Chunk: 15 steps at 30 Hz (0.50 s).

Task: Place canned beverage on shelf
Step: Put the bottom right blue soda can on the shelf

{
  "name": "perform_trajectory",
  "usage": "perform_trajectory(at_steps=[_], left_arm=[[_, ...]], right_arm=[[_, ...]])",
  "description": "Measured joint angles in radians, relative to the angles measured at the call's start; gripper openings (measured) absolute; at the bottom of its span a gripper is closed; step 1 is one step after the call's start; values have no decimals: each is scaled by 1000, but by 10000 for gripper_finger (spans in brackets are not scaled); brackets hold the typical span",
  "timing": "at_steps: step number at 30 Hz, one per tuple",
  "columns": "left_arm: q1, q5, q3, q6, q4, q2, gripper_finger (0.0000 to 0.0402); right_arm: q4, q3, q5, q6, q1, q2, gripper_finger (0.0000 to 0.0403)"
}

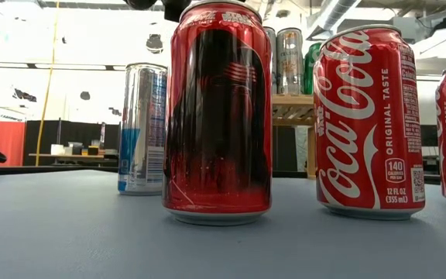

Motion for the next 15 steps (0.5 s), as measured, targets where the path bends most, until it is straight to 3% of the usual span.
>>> perform_trajectory(at_steps=[4, 9, 15], left_arm=[[-12, 13, 0, 0, 2, 1, 238], [-12, 67, 0, -35, 4, 1, 238], [-13, 88, 0, -40, 21, 1, 238]], right_arm=[[10, 1, -18, -26, -4, 24, 190], [33, 1, 102, -90, 23, 36, 190], [45, 0, 163, -164, 31, 36, 190]])
